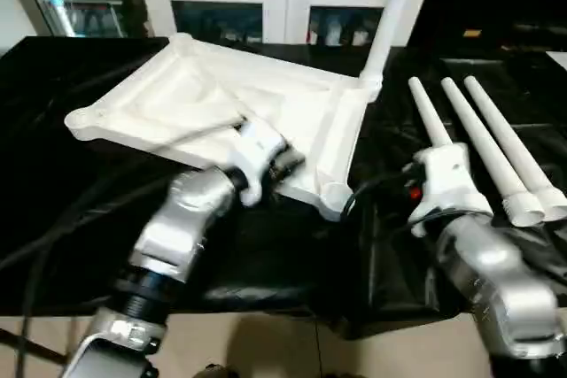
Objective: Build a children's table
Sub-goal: Pick table leg
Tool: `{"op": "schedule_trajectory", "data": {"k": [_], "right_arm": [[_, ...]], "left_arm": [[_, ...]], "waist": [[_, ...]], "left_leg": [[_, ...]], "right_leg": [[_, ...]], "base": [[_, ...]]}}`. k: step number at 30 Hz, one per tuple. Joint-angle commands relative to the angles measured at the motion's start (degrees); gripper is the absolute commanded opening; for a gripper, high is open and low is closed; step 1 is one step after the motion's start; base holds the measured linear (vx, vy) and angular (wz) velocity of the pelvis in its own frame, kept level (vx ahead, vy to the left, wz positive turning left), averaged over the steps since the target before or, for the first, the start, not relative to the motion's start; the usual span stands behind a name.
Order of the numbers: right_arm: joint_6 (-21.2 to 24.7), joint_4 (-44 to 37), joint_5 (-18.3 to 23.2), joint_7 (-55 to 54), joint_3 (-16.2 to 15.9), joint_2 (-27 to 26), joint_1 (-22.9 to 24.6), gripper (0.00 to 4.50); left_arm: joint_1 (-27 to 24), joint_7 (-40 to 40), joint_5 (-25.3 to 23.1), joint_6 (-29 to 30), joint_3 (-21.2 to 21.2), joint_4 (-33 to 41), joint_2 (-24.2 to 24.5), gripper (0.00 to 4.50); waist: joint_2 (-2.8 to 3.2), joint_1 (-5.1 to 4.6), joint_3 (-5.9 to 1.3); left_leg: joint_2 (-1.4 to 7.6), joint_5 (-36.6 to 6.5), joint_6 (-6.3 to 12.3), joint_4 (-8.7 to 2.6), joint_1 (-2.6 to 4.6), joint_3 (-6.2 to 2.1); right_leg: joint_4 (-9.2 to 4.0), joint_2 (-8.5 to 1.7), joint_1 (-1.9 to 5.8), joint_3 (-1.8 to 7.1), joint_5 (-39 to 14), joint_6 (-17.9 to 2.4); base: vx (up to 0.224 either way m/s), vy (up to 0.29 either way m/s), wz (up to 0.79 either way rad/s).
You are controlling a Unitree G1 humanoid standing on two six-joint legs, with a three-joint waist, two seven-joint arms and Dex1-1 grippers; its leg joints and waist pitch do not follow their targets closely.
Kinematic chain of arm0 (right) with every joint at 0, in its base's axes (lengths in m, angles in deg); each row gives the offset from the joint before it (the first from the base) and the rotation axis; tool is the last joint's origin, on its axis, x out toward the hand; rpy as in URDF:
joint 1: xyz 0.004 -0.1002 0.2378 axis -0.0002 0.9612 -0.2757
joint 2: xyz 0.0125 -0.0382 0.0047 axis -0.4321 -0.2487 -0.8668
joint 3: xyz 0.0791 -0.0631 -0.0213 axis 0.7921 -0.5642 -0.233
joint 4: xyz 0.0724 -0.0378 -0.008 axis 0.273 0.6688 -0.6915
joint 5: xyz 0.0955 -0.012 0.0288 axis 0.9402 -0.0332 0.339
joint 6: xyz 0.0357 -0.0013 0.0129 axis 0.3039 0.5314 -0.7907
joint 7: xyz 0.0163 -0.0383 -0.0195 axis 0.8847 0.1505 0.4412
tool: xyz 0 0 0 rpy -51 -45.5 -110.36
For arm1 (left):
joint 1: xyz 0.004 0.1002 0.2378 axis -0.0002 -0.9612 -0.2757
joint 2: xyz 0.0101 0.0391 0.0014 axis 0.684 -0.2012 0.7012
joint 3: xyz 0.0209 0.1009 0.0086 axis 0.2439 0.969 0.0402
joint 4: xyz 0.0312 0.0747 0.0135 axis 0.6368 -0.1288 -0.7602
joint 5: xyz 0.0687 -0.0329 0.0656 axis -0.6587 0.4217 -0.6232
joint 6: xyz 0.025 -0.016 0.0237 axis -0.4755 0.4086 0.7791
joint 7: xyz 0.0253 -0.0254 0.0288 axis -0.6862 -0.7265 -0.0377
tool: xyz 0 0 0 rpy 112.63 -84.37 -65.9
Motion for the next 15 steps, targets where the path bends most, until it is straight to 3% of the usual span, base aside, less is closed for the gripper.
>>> {"op": "schedule_trajectory", "data": {"k": [1,3,4,6,10,11,15], "right_arm": [[5.4,4.35,-1.1,-2.84,3.02,2.31,-3.99,4.36],[6.09,6.76,-1.65,-3.73,3.7,2.98,-5.84,4.36],[6.82,12.09,-2.15,-5.14,4.7,4.12,-9.56,4.36],[6.53,15.19,-2.65,-5.79,5.0,4.81,-11.6,4.36],[10.32,29.15,-6.54,-7.7,4.17,8.76,-20.18,4.36],[10.32,29.15,-6.54,-7.7,4.17,8.76,-20.18,4.36],[10.17,40.18,-7.04,-7.71,4.07,10.63,-25.35,4.36]], "left_arm": [[-1.83,-5.16,1.88,-0.05,1.1,4.61,1.8,1.75],[-2.47,-6.59,2.06,-0.06,1.76,5.61,2.45,1.75],[-3.37,-8.62,2.72,0.25,3.08,7.32,3.48,1.75],[-3.68,-9.53,2.96,0.73,3.77,8.28,4.02,1.75],[-3.83,-12.83,4.07,2.66,5.67,11.6,5.61,1.75],[-3.83,-12.83,4.07,2.66,5.67,11.6,5.61,1.75],[-3.91,-15.47,5.57,5.62,6.46,15.26,7.04,1.75]], "waist": [[0.46,0.02,-3.88],[0.76,-0.19,-3.9],[0.71,-0.25,-3.94],[0.74,-0.19,-4.0],[0.4,-0.15,-4.24],[0.27,-0.28,-4.21],[-0.02,-0.19,-4.1]], "left_leg": [[3.1,-15.56,-1.57,-4.63,1.85,-1.96],[3.02,-14.67,-1.79,-4.49,1.98,-1.73],[2.91,-14.78,-1.99,-4.41,1.91,-1.75],[2.9,-14.96,-2.33,-4.27,2.16,-1.54],[2.79,-12.23,-2.36,-3.99,1.94,-1.47],[2.66,-11.43,-2.27,-3.82,1.79,-1.43],[2.64,-12.43,-1.74,-3.64,1.79,-1.28]], "right_leg": [[-3.24,-2.4,1.8,1.84,-10.85,-10.28],[-3.12,-2.26,1.7,1.88,-9.51,-10.79],[-3.14,-2.43,1.83,1.84,-10.03,-11.05],[-3.2,-2.42,1.65,1.92,-11.12,-10.95],[-2.67,-2.33,2.05,1.84,-8.81,-11.65],[-2.56,-2.3,2.16,1.82,-8.16,-12.17],[-2.75,-2.51,2.15,1.88,-10.97,-12.03]], "base": [[0.0,0.0,0.0],[0.0,0.0,0.0],[0.0,0.0,0.0],[0.0,0.0,0.0],[0.0,0.0,0.0],[0.0,0.0,0.0],[0.0,0.0,0.0]]}}
